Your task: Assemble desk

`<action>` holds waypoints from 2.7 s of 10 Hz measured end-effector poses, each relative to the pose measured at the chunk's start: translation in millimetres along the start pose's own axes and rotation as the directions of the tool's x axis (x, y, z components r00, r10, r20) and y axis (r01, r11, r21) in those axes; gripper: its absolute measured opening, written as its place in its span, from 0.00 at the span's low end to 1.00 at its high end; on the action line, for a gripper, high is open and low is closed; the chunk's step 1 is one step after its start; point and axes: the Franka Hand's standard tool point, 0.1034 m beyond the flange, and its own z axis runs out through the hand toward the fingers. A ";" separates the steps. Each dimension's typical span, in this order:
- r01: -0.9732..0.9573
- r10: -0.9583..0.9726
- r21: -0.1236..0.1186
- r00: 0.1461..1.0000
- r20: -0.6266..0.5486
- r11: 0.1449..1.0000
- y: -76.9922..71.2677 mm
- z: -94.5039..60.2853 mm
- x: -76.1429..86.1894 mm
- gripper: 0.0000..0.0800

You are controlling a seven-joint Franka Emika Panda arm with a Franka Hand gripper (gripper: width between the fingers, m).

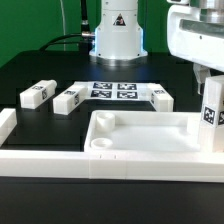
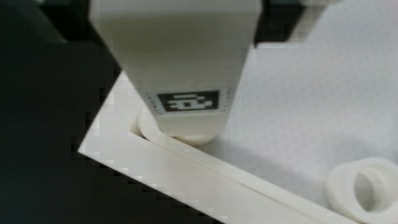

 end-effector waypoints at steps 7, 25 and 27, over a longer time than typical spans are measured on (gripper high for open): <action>0.482 -0.482 -0.016 0.876 -0.009 0.876 -2.4 -1.6 -4.3 0.81; 0.995 -0.996 -0.059 0.080 0.023 0.079 -1.3 1.2 -6.0 0.49; 0.995 -0.996 -0.059 0.080 0.024 0.079 -1.3 1.2 -5.9 0.36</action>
Offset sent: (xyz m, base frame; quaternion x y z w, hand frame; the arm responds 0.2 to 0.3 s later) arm 0.0060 0.0024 0.0049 -0.0195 0.0183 -0.2796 0.9597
